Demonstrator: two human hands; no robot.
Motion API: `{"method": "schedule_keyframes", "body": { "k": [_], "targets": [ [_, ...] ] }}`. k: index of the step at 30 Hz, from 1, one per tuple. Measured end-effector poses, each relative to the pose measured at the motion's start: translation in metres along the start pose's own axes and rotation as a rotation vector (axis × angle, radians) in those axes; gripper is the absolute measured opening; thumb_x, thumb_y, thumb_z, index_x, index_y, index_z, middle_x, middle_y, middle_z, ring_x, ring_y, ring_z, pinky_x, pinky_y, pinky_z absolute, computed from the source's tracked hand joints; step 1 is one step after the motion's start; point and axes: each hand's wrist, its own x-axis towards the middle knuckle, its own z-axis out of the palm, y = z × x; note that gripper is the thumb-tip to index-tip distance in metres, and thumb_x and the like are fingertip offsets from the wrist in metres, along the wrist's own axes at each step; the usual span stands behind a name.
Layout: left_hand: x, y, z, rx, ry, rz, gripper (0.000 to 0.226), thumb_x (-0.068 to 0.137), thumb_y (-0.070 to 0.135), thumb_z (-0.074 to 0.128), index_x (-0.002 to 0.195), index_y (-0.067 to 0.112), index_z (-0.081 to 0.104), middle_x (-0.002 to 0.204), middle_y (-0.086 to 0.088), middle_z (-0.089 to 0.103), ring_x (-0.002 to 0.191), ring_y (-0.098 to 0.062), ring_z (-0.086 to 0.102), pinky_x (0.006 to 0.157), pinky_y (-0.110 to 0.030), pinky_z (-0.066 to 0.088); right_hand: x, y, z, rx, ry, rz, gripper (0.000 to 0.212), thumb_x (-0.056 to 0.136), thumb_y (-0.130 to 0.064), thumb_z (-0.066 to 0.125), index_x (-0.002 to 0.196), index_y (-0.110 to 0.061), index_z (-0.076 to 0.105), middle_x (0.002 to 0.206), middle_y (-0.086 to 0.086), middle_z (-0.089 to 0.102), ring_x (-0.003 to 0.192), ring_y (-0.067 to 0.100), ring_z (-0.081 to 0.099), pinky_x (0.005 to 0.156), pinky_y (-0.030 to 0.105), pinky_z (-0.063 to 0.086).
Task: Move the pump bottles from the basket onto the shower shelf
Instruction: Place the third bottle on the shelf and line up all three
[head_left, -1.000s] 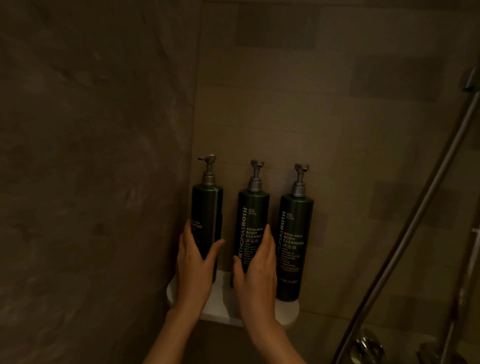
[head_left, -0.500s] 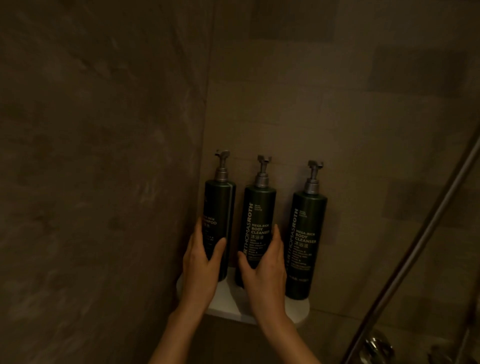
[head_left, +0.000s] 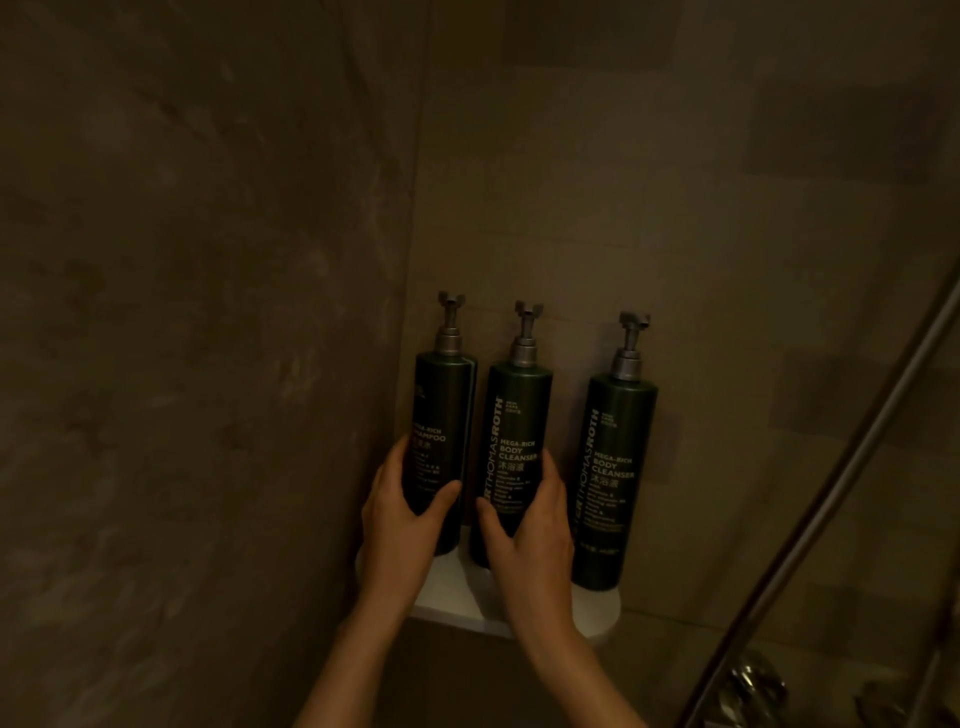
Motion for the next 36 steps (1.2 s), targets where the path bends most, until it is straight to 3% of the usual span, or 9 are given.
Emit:
{"method": "schedule_keyframes", "body": {
  "k": [5,10,21,26,30,36],
  "targets": [
    [-0.0012,0.0012,0.0005,0.007,0.034,0.0,0.064,0.078,0.022,0.074,0.13,0.04,0.042,0.122,0.014,0.052,0.115,-0.009,0.054,0.096,-0.041,0.049,0.0003,0.0013,-0.0003,0.001,0.007,0.008,0.078,0.081,-0.03,0.069,0.145,-0.018,0.024,0.139,-0.001,0.043,0.127,0.01,0.04,0.102,0.022,0.032],
    [0.001,-0.0027,-0.0002,-0.003,0.043,-0.016,0.066,0.076,0.02,0.075,0.131,0.042,0.043,0.127,0.005,0.056,0.117,-0.012,0.055,0.097,-0.046,0.048,-0.0014,0.0017,0.0002,0.008,0.007,0.002,0.076,0.083,-0.027,0.067,0.145,-0.019,0.023,0.14,-0.001,0.042,0.127,0.009,0.039,0.103,0.022,0.031],
    [-0.0001,-0.0032,-0.0024,0.004,0.004,0.001,0.066,0.082,0.021,0.068,0.135,0.044,0.037,0.133,0.004,0.054,0.121,-0.012,0.053,0.1,-0.047,0.047,-0.003,0.0004,0.0012,-0.009,0.019,0.004,0.075,0.086,-0.026,0.063,0.146,-0.019,0.018,0.145,0.001,0.037,0.132,0.012,0.035,0.109,0.028,0.031],
    [-0.0012,-0.0009,-0.0005,0.067,0.054,0.03,0.077,0.072,0.02,0.078,0.135,0.039,0.039,0.122,0.02,0.048,0.118,-0.01,0.052,0.097,-0.038,0.047,-0.0027,0.0001,0.0005,-0.035,0.029,-0.003,0.083,0.082,-0.029,0.067,0.147,-0.017,0.017,0.144,0.003,0.036,0.132,0.014,0.036,0.108,0.028,0.032],
    [-0.0001,-0.0009,0.0016,0.085,0.08,0.039,0.073,0.076,0.016,0.075,0.139,0.026,0.04,0.131,0.007,0.05,0.12,-0.013,0.05,0.1,-0.042,0.046,-0.0024,0.0005,0.0002,-0.027,0.042,-0.003,0.082,0.082,-0.025,0.068,0.147,-0.017,0.018,0.145,0.004,0.036,0.132,0.015,0.036,0.108,0.029,0.031],
    [-0.0013,0.0001,0.0022,0.084,0.075,0.033,0.072,0.077,0.016,0.073,0.14,0.027,0.039,0.135,0.002,0.051,0.122,-0.014,0.05,0.101,-0.041,0.045,-0.0039,0.0008,0.0007,-0.038,0.054,-0.016,0.081,0.083,-0.024,0.067,0.147,-0.016,0.018,0.145,0.004,0.036,0.133,0.014,0.035,0.108,0.027,0.029]
  ]
}}
